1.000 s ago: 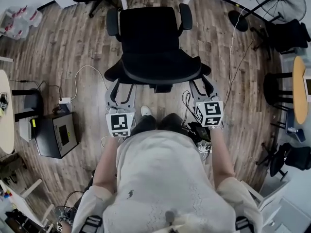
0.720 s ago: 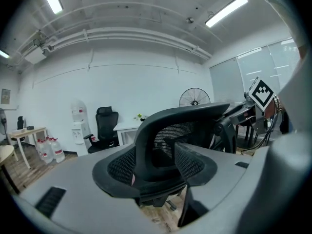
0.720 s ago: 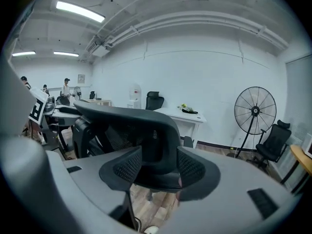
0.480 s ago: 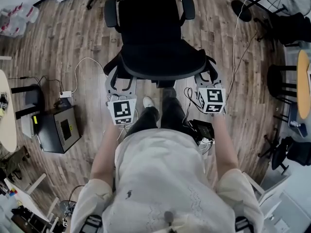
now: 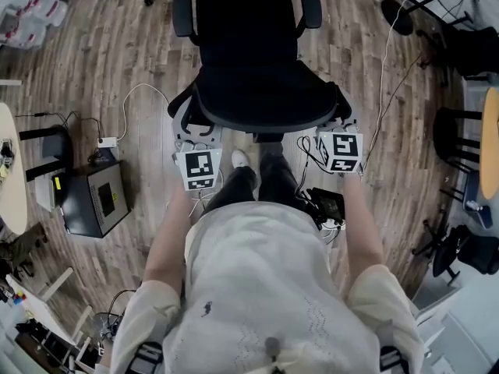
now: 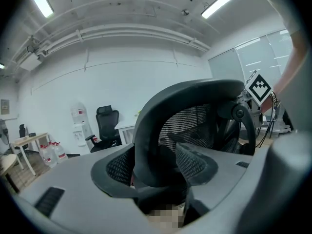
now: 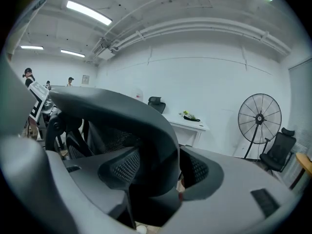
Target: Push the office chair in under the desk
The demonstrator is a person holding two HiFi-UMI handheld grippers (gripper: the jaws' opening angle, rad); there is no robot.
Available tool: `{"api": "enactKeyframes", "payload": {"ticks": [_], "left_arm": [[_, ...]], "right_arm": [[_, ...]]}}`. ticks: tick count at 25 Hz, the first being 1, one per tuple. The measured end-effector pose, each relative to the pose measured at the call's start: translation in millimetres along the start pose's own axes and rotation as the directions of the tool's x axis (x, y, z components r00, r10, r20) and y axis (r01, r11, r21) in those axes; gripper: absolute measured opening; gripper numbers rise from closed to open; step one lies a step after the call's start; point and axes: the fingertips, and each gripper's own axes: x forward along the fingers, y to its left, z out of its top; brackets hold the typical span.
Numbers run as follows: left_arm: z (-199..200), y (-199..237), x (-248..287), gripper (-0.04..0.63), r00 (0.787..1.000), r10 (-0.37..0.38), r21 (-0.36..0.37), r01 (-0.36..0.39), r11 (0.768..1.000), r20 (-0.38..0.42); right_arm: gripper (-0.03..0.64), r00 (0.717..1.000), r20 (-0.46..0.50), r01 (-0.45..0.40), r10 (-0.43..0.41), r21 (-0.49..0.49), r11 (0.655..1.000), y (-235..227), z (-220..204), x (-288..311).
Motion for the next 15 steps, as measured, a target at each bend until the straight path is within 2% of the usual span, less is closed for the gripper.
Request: {"api": "enactKeyframes", "payload": {"ticks": [12,15], "left_arm": [[6.2,13.2,26.2,0.268,0.999,0.044,-0.026,-0.043,0.999,0.0],[12.2,15.1,29.9,0.268,0.999,0.046,-0.003,-0.046,0.999,0.003]], "right_arm": [[0.264,0.996,0.042,-0.081,0.079,0.04,0.996,-7.7,2.5,19.9],[0.264,0.995,0.038,-0.092,0.091,0.043,0.995,-10.1,3.1,21.1]]}}
